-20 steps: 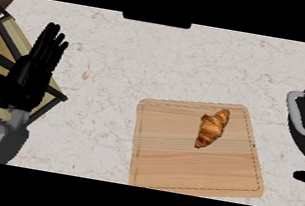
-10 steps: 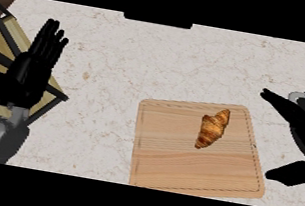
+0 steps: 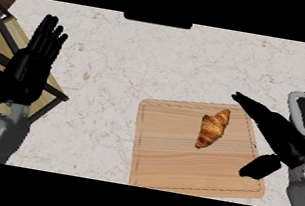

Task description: Pick the croissant from the cutting board and place it in the pot

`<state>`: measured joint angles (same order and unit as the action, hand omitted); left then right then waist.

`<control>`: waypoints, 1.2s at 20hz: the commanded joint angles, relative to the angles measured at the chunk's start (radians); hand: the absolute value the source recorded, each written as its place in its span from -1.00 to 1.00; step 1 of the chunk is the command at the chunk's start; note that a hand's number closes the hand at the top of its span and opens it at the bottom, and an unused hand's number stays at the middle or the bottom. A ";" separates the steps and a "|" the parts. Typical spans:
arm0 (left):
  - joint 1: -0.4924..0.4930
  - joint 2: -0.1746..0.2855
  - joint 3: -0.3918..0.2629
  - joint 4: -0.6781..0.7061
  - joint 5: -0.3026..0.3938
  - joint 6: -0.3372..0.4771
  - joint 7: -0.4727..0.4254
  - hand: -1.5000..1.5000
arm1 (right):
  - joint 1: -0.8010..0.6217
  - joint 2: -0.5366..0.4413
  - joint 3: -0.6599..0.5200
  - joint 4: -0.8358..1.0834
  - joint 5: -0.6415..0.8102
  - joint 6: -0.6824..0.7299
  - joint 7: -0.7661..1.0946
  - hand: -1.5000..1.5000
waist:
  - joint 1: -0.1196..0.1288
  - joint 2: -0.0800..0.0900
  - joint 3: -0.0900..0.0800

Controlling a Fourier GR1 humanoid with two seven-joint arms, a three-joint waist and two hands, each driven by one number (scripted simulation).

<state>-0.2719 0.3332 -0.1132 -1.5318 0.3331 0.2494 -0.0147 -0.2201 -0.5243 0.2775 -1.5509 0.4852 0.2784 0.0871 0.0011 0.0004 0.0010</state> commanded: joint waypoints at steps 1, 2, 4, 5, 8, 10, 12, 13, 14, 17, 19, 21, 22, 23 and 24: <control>-0.035 0.032 0.064 0.003 -0.020 0.007 0.032 0.00 | -0.059 0.080 0.022 0.156 0.084 -0.051 -0.067 -1.00 | 0.008 0.002 0.000; 0.025 0.018 0.067 0.032 -0.021 -0.035 -0.016 0.00 | 0.033 0.038 -0.005 0.084 0.080 -0.044 -0.108 -1.00 | 0.000 0.000 -0.001; 0.028 0.014 0.058 -0.043 -0.050 0.006 0.035 0.00 | 0.000 0.061 -0.013 0.088 0.089 -0.035 -0.106 -1.00 | 0.003 -0.001 -0.001; -0.038 0.028 0.091 0.010 -0.029 -0.010 0.066 0.00 | 0.053 0.037 -0.017 0.015 0.078 -0.028 -0.120 -1.00 | -0.004 -0.001 -0.001; -0.028 -0.052 0.056 0.055 -0.091 -0.007 -0.005 0.00 | -0.002 0.095 -0.035 0.042 0.116 -0.013 -0.092 -1.00 | -0.003 0.000 -0.001; -0.033 -0.031 0.085 0.058 -0.089 -0.017 -0.001 0.00 | -0.040 0.106 -0.042 0.085 0.124 -0.002 -0.102 -1.00 | -0.001 0.000 -0.001; -0.028 -0.028 0.100 0.042 -0.081 -0.032 0.026 0.00 | 0.026 0.122 -0.029 -0.001 0.172 -0.024 -0.038 -1.00 | -0.004 -0.001 -0.001; -0.008 -0.036 0.088 -0.003 -0.088 -0.020 0.039 0.00 | -0.010 0.124 -0.038 0.147 0.201 -0.055 -0.107 -1.00 | 0.002 0.000 -0.001; -0.016 -0.012 0.091 -0.003 -0.081 -0.036 0.042 0.00 | -0.046 0.207 0.035 0.184 0.274 -0.114 -0.025 -1.00 | 0.008 0.001 -0.001; -0.002 -0.011 0.118 -0.014 -0.073 -0.063 0.067 0.00 | -0.028 0.162 -0.041 0.192 0.265 -0.096 -0.069 -1.00 | 0.001 0.000 -0.001; -0.007 -0.040 0.115 0.037 -0.096 -0.058 0.018 0.00 | -0.081 0.227 -0.029 0.308 0.285 -0.120 -0.083 -1.00 | 0.003 0.001 -0.001; -0.030 -0.006 0.156 0.023 -0.064 -0.097 0.054 0.00 | -0.039 0.245 -0.002 0.263 0.317 -0.132 -0.064 -1.00 | 0.000 0.000 -0.001; 0.024 -0.053 0.101 -0.051 -0.124 -0.028 0.056 0.00 | -0.051 0.255 -0.020 0.306 0.321 -0.160 -0.090 -1.00 | 0.003 0.000 -0.001; 0.009 -0.078 0.117 0.060 -0.123 -0.077 -0.035 0.00 | -0.035 0.226 -0.039 0.243 0.308 -0.113 -0.102 -1.00 | -0.002 0.000 -0.001; -0.057 -0.060 0.129 0.060 -0.114 -0.068 0.037 0.00 | -0.079 0.289 0.001 0.264 0.341 -0.111 -0.037 -1.00 | -0.001 0.000 -0.001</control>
<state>-0.2758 0.2571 -0.0328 -1.5345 0.2387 0.1868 0.0144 -0.2733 -0.2922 0.2595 -1.3024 0.7842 0.1652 0.0172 -0.0005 -0.0013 0.0023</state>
